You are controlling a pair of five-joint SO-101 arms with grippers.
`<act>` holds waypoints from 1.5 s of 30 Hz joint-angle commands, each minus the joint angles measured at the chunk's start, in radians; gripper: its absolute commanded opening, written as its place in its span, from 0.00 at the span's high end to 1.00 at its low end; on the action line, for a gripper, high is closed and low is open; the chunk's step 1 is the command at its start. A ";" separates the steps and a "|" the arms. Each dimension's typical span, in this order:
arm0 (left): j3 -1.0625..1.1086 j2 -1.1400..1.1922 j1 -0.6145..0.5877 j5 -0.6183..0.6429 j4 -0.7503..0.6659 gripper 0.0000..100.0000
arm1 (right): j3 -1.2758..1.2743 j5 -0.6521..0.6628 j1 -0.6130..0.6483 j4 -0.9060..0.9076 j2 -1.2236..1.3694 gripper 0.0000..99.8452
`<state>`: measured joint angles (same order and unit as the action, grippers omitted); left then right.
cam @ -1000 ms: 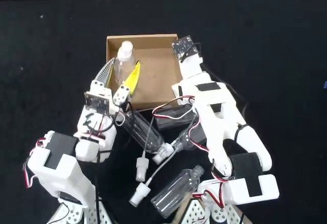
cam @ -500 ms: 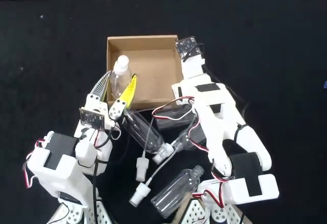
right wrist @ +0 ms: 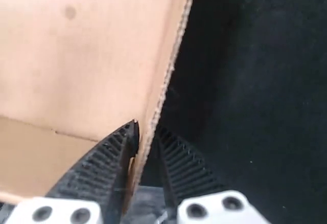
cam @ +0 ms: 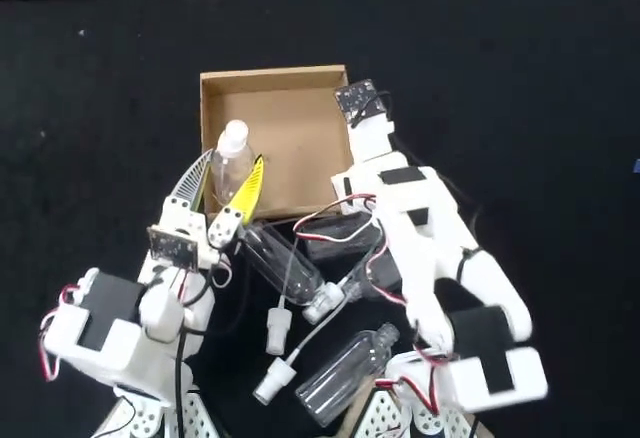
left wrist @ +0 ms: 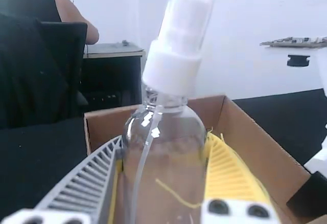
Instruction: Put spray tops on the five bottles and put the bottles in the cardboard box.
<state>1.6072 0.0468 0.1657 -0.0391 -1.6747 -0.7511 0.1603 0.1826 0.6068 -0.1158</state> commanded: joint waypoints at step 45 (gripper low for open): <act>-0.754 0.417 -0.093 0.005 0.203 0.97 | -0.269 -0.003 0.017 -0.172 -0.397 0.82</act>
<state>0.9214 0.4350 0.0783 -0.0376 -1.4446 -1.0273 0.1603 0.1887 0.4641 -0.4611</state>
